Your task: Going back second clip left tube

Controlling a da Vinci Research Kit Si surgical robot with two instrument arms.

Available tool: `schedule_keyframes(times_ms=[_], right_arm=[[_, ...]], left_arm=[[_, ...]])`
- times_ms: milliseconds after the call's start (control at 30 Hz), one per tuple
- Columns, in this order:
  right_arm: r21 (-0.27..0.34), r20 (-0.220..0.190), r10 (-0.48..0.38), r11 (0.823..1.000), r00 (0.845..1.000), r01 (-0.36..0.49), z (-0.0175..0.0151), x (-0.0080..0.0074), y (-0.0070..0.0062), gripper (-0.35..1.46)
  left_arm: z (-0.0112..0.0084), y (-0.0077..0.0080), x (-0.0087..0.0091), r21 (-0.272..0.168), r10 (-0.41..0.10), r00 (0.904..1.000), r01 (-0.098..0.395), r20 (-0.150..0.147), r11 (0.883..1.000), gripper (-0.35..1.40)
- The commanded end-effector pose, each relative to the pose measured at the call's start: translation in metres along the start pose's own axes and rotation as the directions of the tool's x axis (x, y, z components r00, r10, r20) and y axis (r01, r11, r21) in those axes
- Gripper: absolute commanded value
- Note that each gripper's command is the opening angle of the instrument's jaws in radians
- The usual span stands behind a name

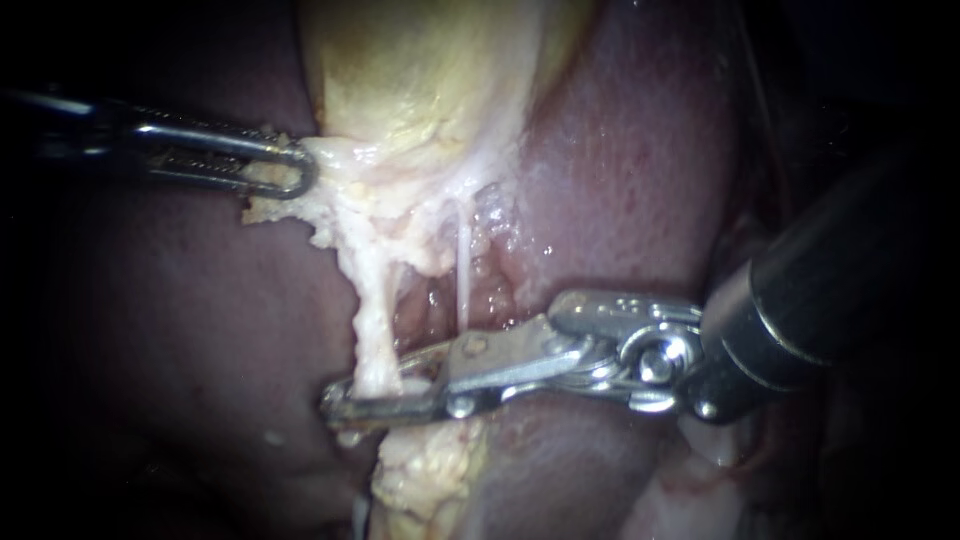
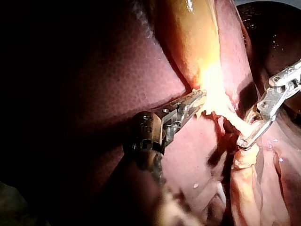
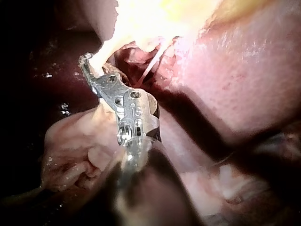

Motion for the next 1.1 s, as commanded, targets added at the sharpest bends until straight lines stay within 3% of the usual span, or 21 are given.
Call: schedule_keyframes(times_ms=[33,100,200,267,467,600,733,867,1100], right_arm=[[0.02,0.006,-0.001,1.0,1.0,0.001,0.0002,0.0,0.0,-0.34],[0.06,0.001,-0.01,0.998,1.0,0.01,0.0004,-0.0003,0.0001,-0.01],[0.096,-0.04,-0.027,0.995,0.999,0.031,0.0012,-0.0006,0.0005,0.3],[0.096,-0.076,-0.036,0.994,0.996,0.043,0.0018,-0.0008,0.001,0.4],[0.059,-0.108,-0.054,0.996,0.993,0.061,0.0042,-0.0031,0.0036,0.48],[-0.027,-0.132,-0.092,0.996,0.987,0.09,0.005,-0.0045,0.0069,0.5],[-0.088,-0.144,-0.149,0.987,0.978,0.138,0.004,-0.0046,0.0093,0.5],[-0.131,-0.149,-0.185,0.977,0.971,0.166,0.0029,-0.0045,0.0102,0.5],[-0.155,-0.15,-0.211,0.97,0.966,0.188,0.0014,-0.0037,0.01,0.49]], left_arm=[[0.0,0.0,0.0,0.0,0.0,1.0,0.0,0.0,1.0,-0.35],[0.0,0.0,0.0,0.0,0.0,1.0,0.0,0.0,1.0,-0.35],[-0.0001,0.0,0.0,0.0,0.0,1.0,0.0,0.0,1.0,-0.35],[-0.0001,0.0001,0.0,0.0,0.0,1.0,0.0,0.0,1.0,-0.35],[-0.0001,0.0002,-0.0001,0.001,0.0,1.0,0.0,0.0,1.0,-0.35],[-0.0001,0.0002,-0.0001,0.001,0.0,1.0,0.0,0.0,1.0,-0.35],[-0.0001,0.0003,-0.0001,0.001,0.0,1.0,0.0,-0.001,1.0,-0.35],[-0.0001,0.0004,-0.0001,0.001,-0.001,1.0,0.001,-0.001,1.0,-0.35],[-0.0003,0.0005,0.0,0.0,-0.001,1.0,0.001,0.0,1.0,-0.35]])
